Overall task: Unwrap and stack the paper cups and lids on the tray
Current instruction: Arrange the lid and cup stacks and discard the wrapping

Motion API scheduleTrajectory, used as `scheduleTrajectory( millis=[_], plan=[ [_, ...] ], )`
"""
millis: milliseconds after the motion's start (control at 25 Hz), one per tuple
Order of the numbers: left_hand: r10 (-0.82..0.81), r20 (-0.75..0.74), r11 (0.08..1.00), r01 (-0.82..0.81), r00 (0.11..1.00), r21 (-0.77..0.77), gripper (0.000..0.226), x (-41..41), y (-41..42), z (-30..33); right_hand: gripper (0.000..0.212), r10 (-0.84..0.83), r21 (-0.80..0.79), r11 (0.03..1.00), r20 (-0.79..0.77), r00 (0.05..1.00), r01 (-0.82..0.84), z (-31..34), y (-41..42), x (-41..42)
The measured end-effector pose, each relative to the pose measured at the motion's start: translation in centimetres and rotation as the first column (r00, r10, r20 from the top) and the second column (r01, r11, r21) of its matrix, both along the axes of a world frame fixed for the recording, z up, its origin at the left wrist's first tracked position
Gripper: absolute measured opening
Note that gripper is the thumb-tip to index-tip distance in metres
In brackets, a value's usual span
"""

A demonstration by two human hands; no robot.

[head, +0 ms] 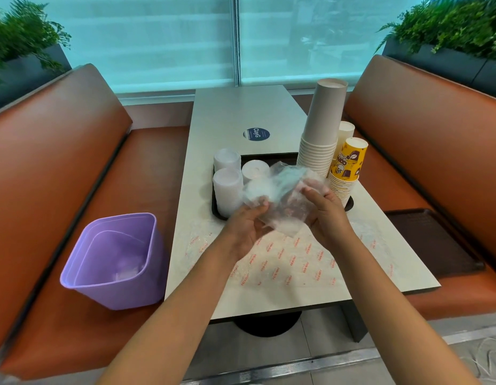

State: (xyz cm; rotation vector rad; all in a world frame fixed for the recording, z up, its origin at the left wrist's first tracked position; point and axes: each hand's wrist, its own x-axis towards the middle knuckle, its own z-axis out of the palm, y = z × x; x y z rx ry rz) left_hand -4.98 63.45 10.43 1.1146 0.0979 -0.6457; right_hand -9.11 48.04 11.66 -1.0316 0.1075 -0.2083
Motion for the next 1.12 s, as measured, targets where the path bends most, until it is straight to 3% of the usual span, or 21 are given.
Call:
scheduleTrajectory(
  millis=[80,200,320,440,560,680,880,1120],
  plan=[
    [0.091,0.145,0.993,-0.101,0.985,0.066,0.015,0.6,0.3,1.1,0.047,0.079,0.031,0.997,-0.054,0.995,-0.077,-0.2,-0.5,-0.5],
    [0.049,0.284,0.981,-0.1,0.957,0.165,0.024,1.1,1.1,1.8,0.072,0.313,-0.04,0.944,-0.203,0.928,-0.327,0.5,-1.6,-1.0],
    [-0.026,0.376,0.972,-0.065,0.926,0.226,0.027,1.0,1.4,2.4,0.062,0.405,-0.187,0.875,-0.225,0.887,-0.447,1.8,-1.9,-1.2],
    [-0.067,0.416,0.965,-0.047,0.907,0.258,0.028,0.8,1.4,2.7,0.013,0.257,-0.279,0.901,-0.272,0.927,-0.331,2.2,-1.2,-0.7],
    [-0.116,0.405,0.948,-0.02,0.907,0.317,0.027,0.6,1.4,2.6,0.014,0.126,-0.393,0.883,-0.329,0.936,-0.257,1.6,-0.5,-0.3],
    [-0.085,0.356,0.955,-0.026,0.931,0.295,0.017,0.5,1.8,2.3,0.014,0.011,-0.382,0.914,-0.313,0.95,-0.136,0.9,0.0,0.0],
    [-0.003,0.291,0.965,-0.074,0.957,0.253,0.015,-0.1,2.0,1.3,0.029,0.109,-0.267,0.944,-0.303,0.947,-0.195,0.7,0.2,-0.3],
    [0.191,0.136,0.977,-0.202,0.972,0.07,0.027,-0.3,1.6,1.6,0.033,-0.044,-0.298,0.954,-0.186,0.982,-0.014,0.1,0.1,-0.2]
  ],
)
